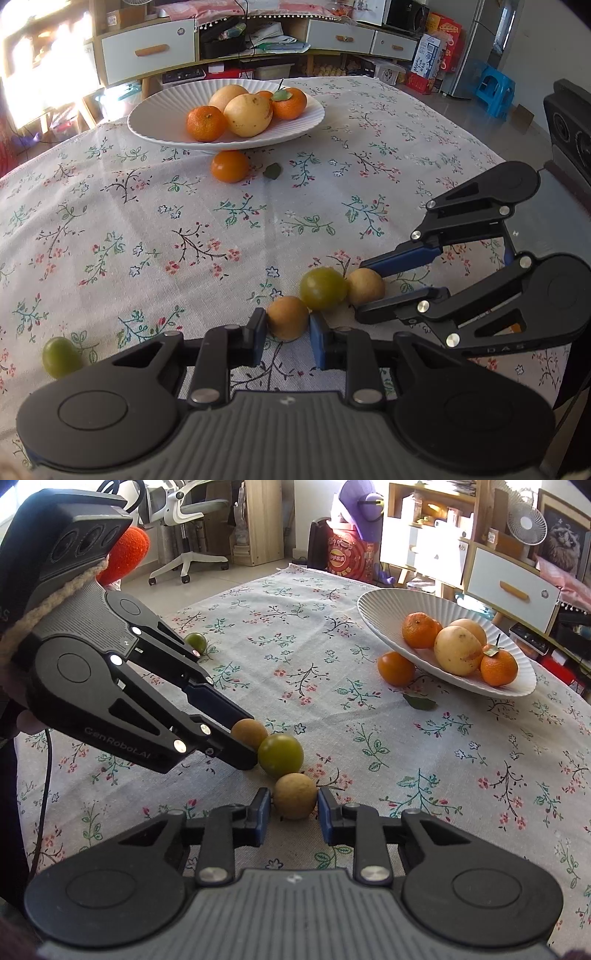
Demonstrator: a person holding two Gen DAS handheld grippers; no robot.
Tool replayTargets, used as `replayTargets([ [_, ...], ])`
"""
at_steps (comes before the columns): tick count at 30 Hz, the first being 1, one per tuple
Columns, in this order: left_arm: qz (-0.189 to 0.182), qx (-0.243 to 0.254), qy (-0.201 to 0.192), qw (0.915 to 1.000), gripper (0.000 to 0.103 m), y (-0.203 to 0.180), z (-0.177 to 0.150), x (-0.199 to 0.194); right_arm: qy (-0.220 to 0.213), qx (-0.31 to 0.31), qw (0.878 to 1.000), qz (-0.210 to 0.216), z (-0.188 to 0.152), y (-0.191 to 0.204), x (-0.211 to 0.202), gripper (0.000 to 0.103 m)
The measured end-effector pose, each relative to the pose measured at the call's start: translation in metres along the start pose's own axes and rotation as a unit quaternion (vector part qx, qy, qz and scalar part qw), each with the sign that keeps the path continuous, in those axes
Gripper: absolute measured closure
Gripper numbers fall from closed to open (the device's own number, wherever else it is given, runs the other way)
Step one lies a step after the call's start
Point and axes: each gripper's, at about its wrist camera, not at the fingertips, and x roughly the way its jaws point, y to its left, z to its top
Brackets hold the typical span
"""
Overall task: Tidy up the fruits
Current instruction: 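Close the left gripper on a brown kiwi while the right gripper grasps another kiwi, then carry both kiwis up over the white bowl with both tools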
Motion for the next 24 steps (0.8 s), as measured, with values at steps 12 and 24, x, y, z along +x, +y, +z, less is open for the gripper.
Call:
replayTargets([
  [12,0.008,-0.009,0.000,0.9999,0.103,0.000,0.003,-0.004,-0.012,0.015,1.000,-0.011,0.003,-0.011,-0.007,0.079],
  [24,0.022,-0.031,-0.038,0.9986,0.103,0.005,0.020,-0.019,-0.039,0.045,0.998,-0.037,0.014,-0.034,-0.019,0.079],
])
